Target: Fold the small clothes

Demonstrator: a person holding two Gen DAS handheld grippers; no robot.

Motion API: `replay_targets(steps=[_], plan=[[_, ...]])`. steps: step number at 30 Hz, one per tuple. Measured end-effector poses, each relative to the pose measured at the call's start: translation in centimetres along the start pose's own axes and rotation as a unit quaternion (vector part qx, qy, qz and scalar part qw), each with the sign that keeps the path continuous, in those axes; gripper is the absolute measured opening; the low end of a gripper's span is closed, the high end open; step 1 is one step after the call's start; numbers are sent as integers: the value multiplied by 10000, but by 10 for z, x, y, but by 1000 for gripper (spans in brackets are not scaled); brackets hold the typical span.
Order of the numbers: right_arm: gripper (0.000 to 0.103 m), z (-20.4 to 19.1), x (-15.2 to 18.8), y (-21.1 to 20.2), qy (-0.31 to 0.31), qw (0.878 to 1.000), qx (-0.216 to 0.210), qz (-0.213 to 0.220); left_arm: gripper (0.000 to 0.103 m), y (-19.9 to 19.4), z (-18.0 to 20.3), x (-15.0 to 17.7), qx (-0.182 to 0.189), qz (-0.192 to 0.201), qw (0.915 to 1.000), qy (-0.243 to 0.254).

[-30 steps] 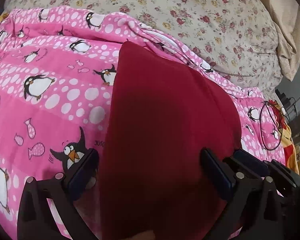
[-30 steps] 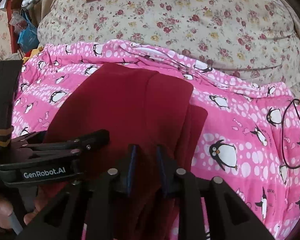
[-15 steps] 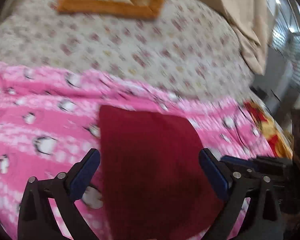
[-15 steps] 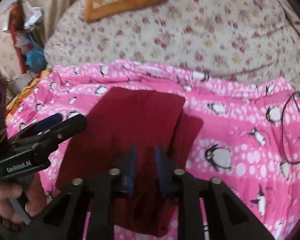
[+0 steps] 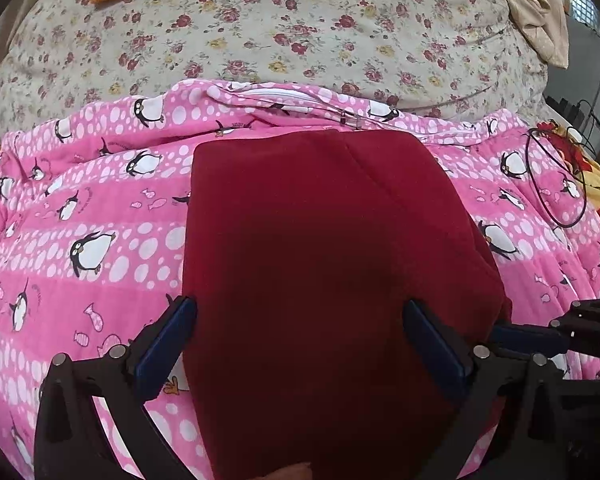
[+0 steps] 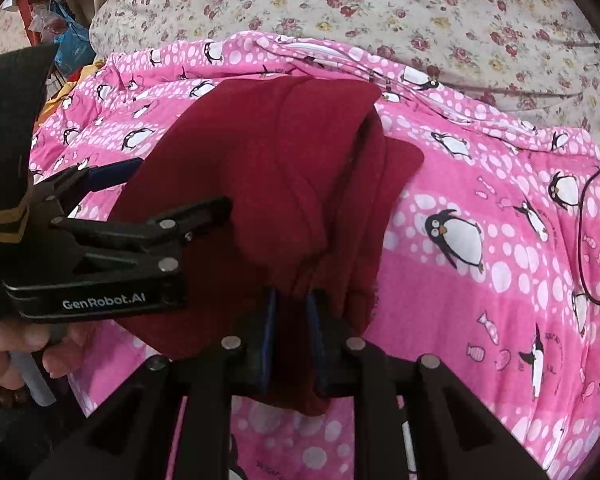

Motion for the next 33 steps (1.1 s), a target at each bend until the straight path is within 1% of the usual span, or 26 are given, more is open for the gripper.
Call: replay_targets(steps=[2,3,6,9,10,11,12,13,14,15,16,17,18,19,21,22,25,27,29,30,31,32,33], plan=[[18,0,0,-2,0,10000,11,18,92,-1,-1,0,10,2,10000,-66],[18,0,-3,-8,-24,9999,11,143,92,-1,-3,-1,50,7,9999,-159],[18,1,-19,-32,-56,9971,118,745,92,-1,-10,-3,184,-30,9989,-425],[18,19,-46,-47,299,9875,388,1497,92,-2,-9,-1,191,-58,9990,-411],[18,22,-54,-46,409,9856,312,1610,92,-2,-8,-1,179,-59,9991,-385],[18,22,-62,-44,501,9844,149,1679,92,-3,-7,-1,168,-58,9992,-357],[18,20,-70,-39,480,9846,-56,1678,92,-3,-6,-1,161,-61,9993,-331],[18,13,-79,-31,284,9859,-250,1633,92,-3,-6,-1,161,-58,9994,-316],[18,8,-84,-24,128,9870,-283,1580,92,-3,-6,-1,168,-58,9993,-315],[18,4,-86,-14,-15,9891,-342,1433,92,-3,-6,-1,171,-60,9993,-317],[18,5,-86,4,-159,9931,-214,1141,92,-3,-6,-1,171,-59,9993,-314],[17,11,-82,18,-195,9957,10,906,92,-3,-6,-2,183,-43,9994,-304],[9,21,-76,34,-88,9978,141,639,92,-4,-5,-3,190,0,9995,-260],[4,27,-74,39,2,9978,111,661,92,-5,-3,-4,151,39,9997,-201],[1,31,-76,40,125,9979,79,638,92,-5,-1,-4,53,77,9999,-146],[1,31,-75,40,177,9978,105,633,92,-4,-1,-4,42,84,9998,-161],[1,23,-72,38,-28,9969,279,730,92,-4,-4,-3,52,72,9996,-263],[1,18,-74,28,-22,9963,279,816,92,-4,-6,-3,71,56,9994,-348],[3,4,-78,3,-41,9935,36,1134,92,-3,-7,-2,80,48,9992,-392],[7,-4,-78,-8,-134,9914,-122,1294,92,-3,-7,-2,72,47,9992,-394],[13,-7,-75,-9,-200,9919,-147,1249,92,-3,-7,-2,60,50,9992,-395],[16,-9,-71,-3,-249,9937,-85,1088,91,-2,-6,-2,48,53,9992,-385],[23,-7,-63,12,-301,9970,75,714,92,1,-3,2,-95,-103,9998,-142]])
Point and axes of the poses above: each gripper's, at about its wrist camera, not at the fingertips, and y roughly the way its jaws point, z to its right, x to its underside, the point moved 6 cm from there along y, roughly the way its jaws point, and after that the axes turned 8 degrees about z, right-handed, at the moved point
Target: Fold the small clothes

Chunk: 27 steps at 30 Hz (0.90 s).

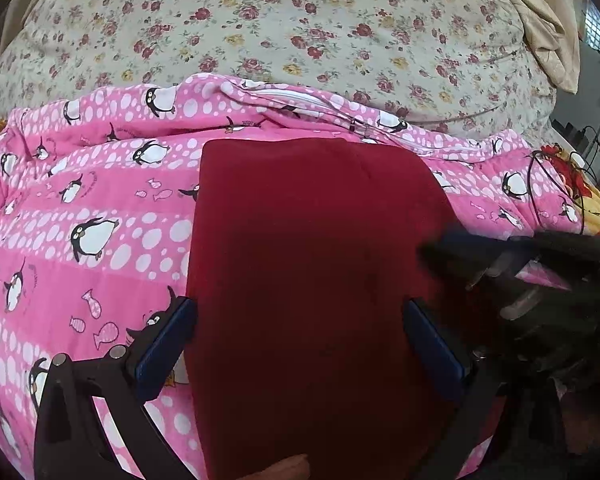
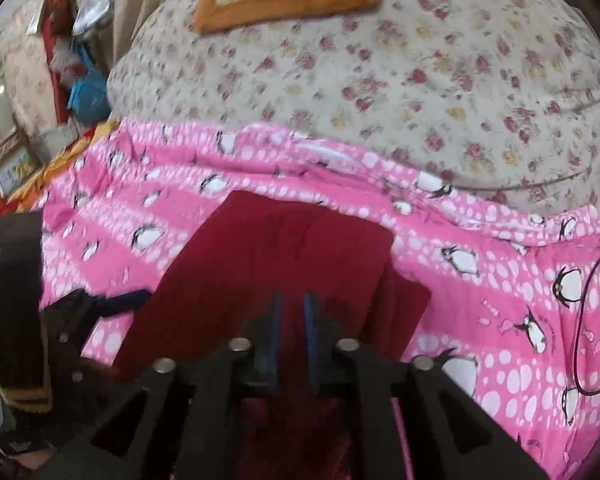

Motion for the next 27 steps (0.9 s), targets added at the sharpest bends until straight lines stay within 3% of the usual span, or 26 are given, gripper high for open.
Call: replay_targets(steps=[2,12,15,19,23,24,27], plan=[[23,9,10,18,312,9992,-101,-239,92,-6,2,-2,-102,221,9997,81],[24,11,5,23,549,9984,-121,-101,92,-15,-5,7,8,172,9999,18],[24,8,-4,-6,639,9976,-81,245,91,-21,-1,11,50,98,9999,68],[24,24,-13,-28,1006,9926,143,672,90,-46,0,11,375,329,9987,-104],[24,20,2,-66,954,9921,431,687,90,-76,-3,14,202,517,9984,-122],[25,13,12,-81,904,9925,498,662,90,-81,-4,15,145,490,9986,-137],[46,-2,40,-111,1051,9907,610,614,90,-101,3,18,60,422,9990,-149]])
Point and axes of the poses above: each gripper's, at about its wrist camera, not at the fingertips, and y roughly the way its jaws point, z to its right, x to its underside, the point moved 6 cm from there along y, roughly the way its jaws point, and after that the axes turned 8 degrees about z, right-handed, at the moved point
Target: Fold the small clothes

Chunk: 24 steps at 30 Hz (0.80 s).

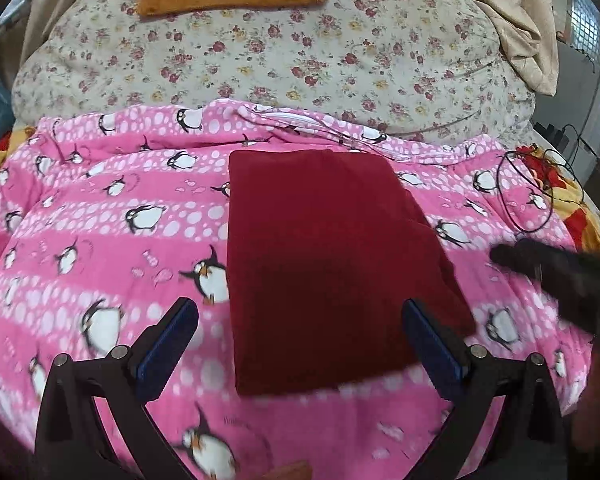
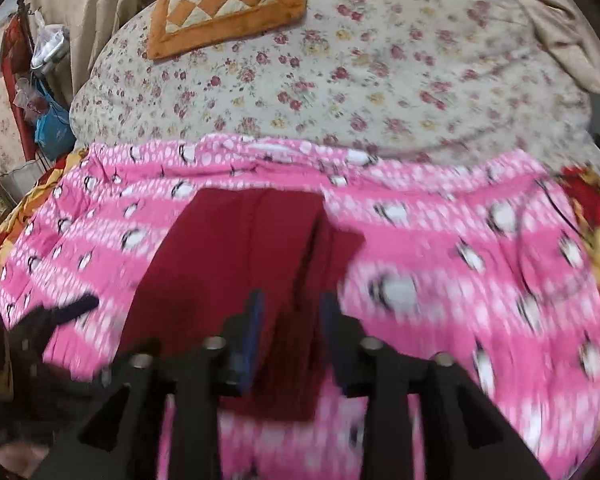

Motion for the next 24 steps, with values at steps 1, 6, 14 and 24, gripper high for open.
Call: replay_targets(steps=[1,6,14,24], plan=[[56,-2,8,-11,44,10000,21,5,90,-5,2,0,-30,-6,10000,21],[71,-10,26,-49,40,9999,89,35,90,-30,18,0,-8,-27,10000,95],[71,-2,23,-73,194,9998,33,-51,90,-49,31,0,87,-73,9998,163],[71,-5,9,-82,172,9998,-10,-64,90,-58,27,-12,104,18,9999,46]])
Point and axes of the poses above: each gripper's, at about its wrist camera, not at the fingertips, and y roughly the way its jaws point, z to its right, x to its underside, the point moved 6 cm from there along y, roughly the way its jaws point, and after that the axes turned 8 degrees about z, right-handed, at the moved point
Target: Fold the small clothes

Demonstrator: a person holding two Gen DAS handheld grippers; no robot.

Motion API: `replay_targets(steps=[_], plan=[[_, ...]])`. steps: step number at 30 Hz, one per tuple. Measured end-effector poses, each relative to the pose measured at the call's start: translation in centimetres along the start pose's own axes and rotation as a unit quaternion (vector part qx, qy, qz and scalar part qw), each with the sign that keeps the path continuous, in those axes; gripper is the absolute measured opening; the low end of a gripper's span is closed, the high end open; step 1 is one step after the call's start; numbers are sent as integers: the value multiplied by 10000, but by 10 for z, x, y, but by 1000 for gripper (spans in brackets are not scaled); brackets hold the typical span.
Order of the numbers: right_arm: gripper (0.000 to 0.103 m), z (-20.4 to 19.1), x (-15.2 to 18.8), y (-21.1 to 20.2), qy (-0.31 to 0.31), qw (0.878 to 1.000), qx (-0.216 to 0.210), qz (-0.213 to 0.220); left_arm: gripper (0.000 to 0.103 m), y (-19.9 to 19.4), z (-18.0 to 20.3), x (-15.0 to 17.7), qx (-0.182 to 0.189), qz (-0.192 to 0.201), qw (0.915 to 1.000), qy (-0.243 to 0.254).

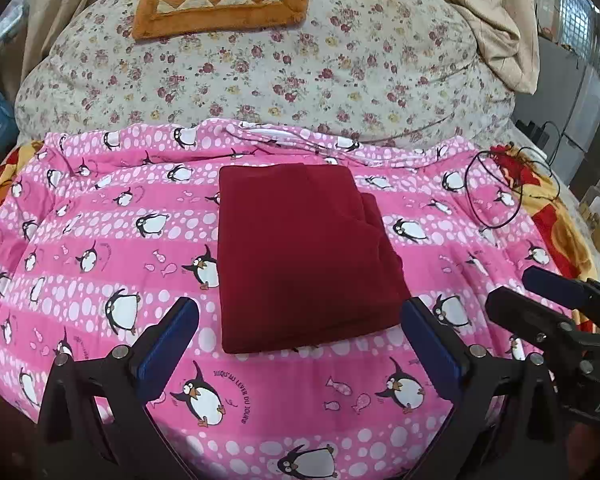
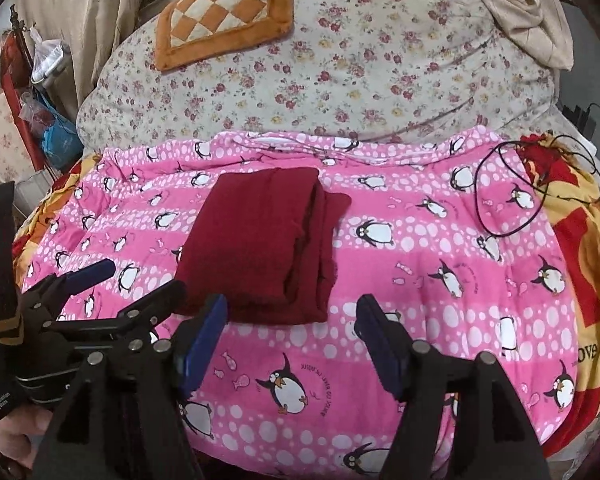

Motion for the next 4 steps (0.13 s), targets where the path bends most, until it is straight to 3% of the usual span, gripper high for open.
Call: replay_targets(steps=[4], plan=[[71,-3,-2,0,-61,10000,9,-8,88,-6,1,-2,-81,153,9998,76]])
Point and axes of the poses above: each gripper's, at about its wrist camera, not at the fingertips, and y roughly the way its jaws point, z to its right, x to its underside, the point moved 6 cm from there along y, roughly the way its jaws point, and after that the axes turned 8 degrees about z, right-handed, at the moved point
